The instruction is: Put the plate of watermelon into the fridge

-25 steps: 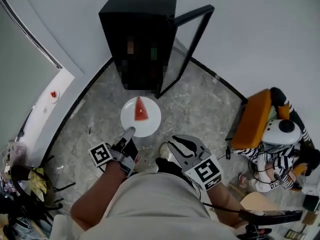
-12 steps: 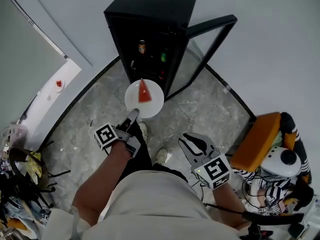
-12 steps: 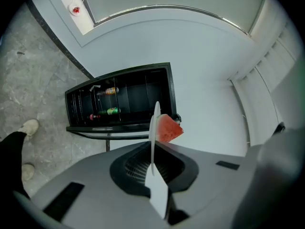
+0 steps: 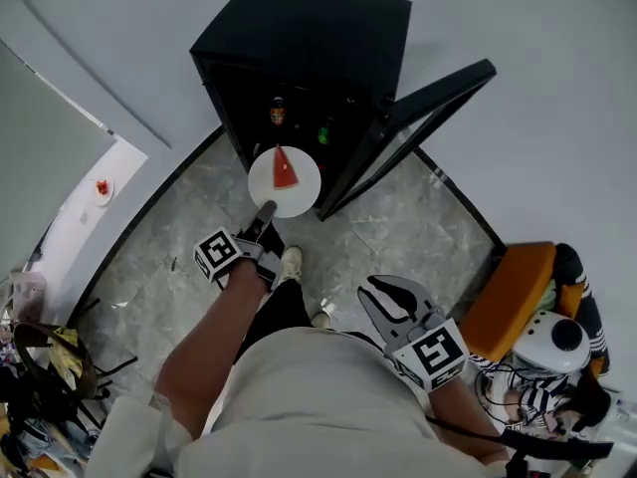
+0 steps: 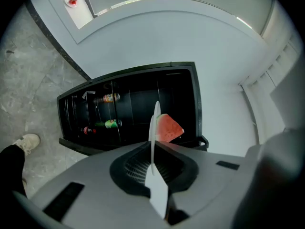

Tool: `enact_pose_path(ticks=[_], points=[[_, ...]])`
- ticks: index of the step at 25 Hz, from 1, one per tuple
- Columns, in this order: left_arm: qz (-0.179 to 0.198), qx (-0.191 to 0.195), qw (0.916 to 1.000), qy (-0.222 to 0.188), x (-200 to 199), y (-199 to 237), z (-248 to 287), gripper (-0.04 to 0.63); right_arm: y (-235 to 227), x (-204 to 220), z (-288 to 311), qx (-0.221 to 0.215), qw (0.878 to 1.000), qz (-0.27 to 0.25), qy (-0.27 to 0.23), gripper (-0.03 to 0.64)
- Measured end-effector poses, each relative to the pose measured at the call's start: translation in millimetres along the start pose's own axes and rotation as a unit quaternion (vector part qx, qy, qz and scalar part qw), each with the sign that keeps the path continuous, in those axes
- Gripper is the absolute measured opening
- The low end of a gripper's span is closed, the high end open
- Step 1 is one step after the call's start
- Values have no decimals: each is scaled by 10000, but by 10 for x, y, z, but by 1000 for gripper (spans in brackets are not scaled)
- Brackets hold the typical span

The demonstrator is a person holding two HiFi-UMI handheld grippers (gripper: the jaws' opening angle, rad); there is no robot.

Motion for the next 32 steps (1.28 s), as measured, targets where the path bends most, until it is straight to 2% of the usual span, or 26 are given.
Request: enact_pose_path(ticks=[4, 14, 23, 32], points=[[-12, -118, 9999, -62, -311, 236, 481, 21, -206, -223, 254, 1, 10000, -28, 59, 84], [-75, -448, 9990, -38, -877, 717, 1309, 21, -557, -478, 564, 513, 9979, 123, 369, 84], [-125, -740, 9972, -27, -1082, 1001, 1861, 21, -771, -535, 572, 1025, 9925, 339, 565, 84], [36, -1013, 9948, 44, -1205, 1142, 2178, 21, -851, -457, 560, 1239, 9875, 641, 740, 84]])
Point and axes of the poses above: the fingertips, and each gripper's own axes: z forward along the fingers, y to its left, x out of its underside, the point moved 7 cm from there along -z, backward along the fingers, and after that the axes turned 3 degrees about -y, right-handed, at the moved point
